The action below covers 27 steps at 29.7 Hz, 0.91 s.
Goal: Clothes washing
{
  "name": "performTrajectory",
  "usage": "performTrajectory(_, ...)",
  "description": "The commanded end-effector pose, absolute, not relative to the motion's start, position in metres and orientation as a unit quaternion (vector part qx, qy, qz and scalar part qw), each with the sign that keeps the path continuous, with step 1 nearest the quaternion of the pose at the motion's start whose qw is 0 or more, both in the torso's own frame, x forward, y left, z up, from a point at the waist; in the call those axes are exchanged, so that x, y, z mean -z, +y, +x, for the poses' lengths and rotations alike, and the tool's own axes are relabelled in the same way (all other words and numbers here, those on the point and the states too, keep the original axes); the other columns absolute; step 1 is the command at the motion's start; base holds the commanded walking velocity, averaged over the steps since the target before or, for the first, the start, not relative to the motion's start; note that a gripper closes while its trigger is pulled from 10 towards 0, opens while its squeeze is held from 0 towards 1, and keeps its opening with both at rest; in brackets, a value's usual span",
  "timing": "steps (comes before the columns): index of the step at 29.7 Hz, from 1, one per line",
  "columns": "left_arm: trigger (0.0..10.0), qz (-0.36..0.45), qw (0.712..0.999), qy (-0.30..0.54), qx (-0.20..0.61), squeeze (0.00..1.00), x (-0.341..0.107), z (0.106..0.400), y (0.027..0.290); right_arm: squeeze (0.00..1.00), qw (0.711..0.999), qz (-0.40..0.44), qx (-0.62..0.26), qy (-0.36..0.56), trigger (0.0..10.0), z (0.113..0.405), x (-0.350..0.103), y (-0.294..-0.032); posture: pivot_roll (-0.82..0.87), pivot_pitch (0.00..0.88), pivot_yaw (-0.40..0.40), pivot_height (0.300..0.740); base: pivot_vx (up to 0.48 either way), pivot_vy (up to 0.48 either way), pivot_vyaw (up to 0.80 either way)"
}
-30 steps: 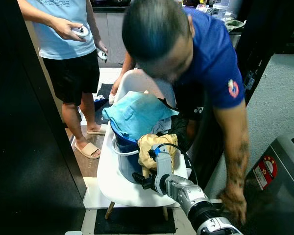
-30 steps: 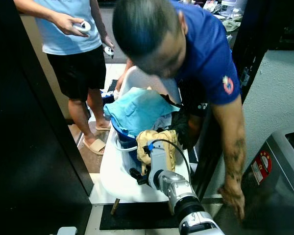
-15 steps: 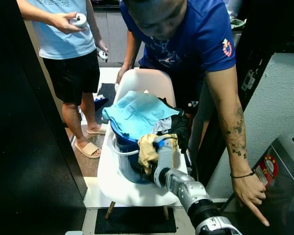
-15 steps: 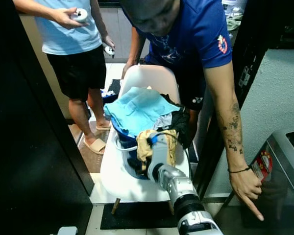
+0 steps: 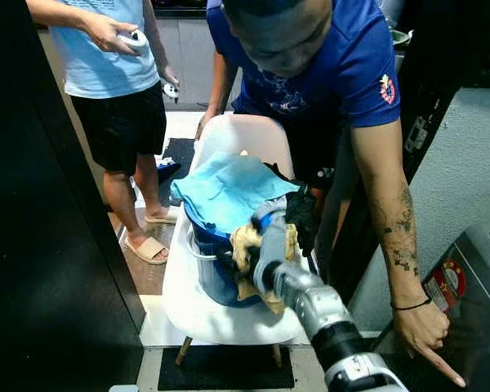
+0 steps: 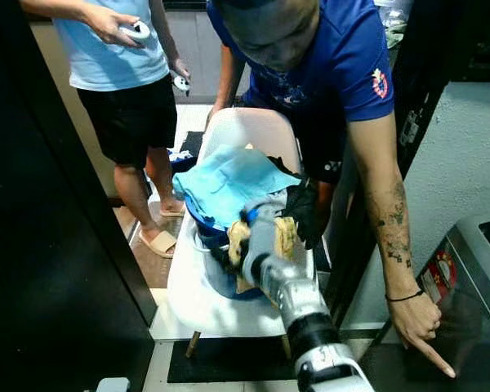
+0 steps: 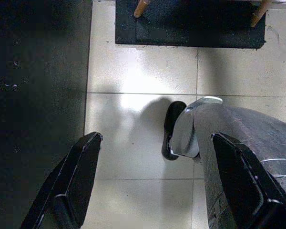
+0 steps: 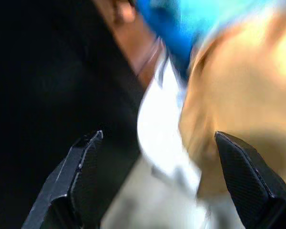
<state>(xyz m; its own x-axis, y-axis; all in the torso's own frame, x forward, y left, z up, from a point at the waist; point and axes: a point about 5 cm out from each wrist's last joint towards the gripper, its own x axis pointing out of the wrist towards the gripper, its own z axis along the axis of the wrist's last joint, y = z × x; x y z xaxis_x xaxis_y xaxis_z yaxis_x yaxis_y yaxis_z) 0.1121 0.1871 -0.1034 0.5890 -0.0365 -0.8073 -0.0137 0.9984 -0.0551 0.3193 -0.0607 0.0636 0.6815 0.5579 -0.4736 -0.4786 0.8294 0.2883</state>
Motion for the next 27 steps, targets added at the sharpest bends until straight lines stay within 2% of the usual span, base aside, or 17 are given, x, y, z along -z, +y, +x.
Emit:
performTrajectory(1,10.0,-0.030,0.875,0.483,0.019,0.00,0.109,0.096,0.183,0.00,0.916,0.063,-0.266,0.294,10.0,0.318,-0.061,-0.063,0.12,0.024,-0.015,0.740,0.000,0.000,0.00)
performTrajectory(6,10.0,-0.028,0.872,0.488,0.019,0.00,0.110,0.090,0.184,0.00,0.932,0.090,-0.178,0.304,10.0,0.319,-0.054,-0.076,0.13,0.045,-0.010,0.740,0.000,0.000,0.00)
performTrajectory(9,10.0,-0.028,0.871,0.490,0.020,0.00,0.111,0.088,0.184,0.00,0.930,0.114,-0.126,0.326,10.0,0.316,-0.048,-0.087,0.12,0.052,-0.009,0.740,0.000,0.000,0.00)
performTrajectory(15,10.0,-0.026,0.868,0.495,0.022,0.00,0.112,0.082,0.185,0.00,0.921,0.147,-0.109,0.342,10.0,0.309,-0.046,-0.089,0.12,0.071,-0.001,0.740,0.000,0.000,0.00)
performTrajectory(23,10.0,-0.023,0.869,0.494,0.027,0.00,0.111,0.078,0.187,0.00,0.893,0.218,-0.112,0.377,10.0,0.294,-0.044,-0.073,0.12,0.095,0.010,0.740,0.000,0.000,0.00)
performTrajectory(27,10.0,-0.022,0.869,0.493,0.029,0.00,0.111,0.077,0.188,0.00,0.907,0.260,-0.102,0.314,10.0,0.305,-0.055,-0.070,0.12,0.105,0.015,0.740,0.000,0.000,0.00)
